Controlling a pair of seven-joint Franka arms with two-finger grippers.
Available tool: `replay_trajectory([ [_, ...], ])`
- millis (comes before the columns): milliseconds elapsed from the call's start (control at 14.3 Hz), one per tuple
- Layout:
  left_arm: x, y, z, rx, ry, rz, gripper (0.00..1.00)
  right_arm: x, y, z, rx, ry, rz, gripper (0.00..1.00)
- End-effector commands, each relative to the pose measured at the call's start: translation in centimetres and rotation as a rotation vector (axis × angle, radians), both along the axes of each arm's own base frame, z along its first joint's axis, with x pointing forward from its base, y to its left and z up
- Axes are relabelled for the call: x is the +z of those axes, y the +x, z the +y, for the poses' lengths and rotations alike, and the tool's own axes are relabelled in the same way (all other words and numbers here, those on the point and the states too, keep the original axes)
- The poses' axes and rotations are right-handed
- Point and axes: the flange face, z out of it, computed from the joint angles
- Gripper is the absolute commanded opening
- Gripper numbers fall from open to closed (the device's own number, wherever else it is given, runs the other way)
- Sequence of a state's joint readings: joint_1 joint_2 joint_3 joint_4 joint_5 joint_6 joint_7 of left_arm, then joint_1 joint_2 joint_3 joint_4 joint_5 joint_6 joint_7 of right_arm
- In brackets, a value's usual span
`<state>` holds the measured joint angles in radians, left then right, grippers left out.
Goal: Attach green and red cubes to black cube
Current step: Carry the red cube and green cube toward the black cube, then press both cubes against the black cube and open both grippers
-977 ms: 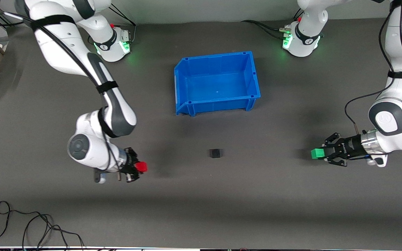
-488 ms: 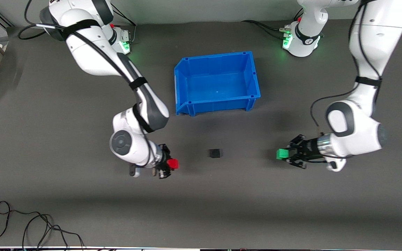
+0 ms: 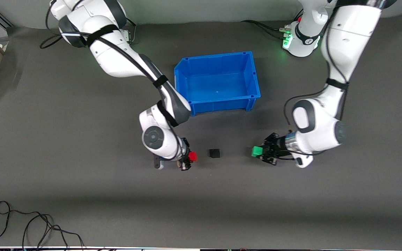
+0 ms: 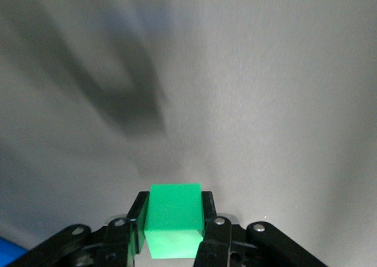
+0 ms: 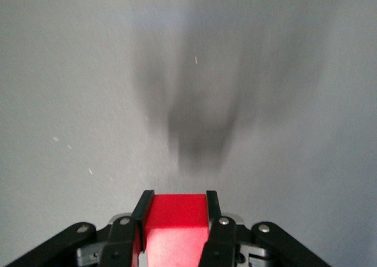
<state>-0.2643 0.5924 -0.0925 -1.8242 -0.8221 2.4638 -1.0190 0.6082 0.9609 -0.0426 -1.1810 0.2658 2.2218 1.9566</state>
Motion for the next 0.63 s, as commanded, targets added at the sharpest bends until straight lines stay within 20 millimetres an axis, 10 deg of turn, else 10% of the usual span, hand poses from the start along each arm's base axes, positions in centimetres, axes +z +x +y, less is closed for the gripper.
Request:
replay_trajectory([
  [0,-1.0,-0.7,-2.8,0.037,-0.005,-0.017,0.36,-1.5,0.3,2.5,-0.055,-0.030,-0.029,0.00],
  [558,-2.9,-1.8,-9.1,0.089,0.001,-0.028,0.36,-3.9,-1.9,5.3,-0.065,-0.058,-0.030,0.00],
])
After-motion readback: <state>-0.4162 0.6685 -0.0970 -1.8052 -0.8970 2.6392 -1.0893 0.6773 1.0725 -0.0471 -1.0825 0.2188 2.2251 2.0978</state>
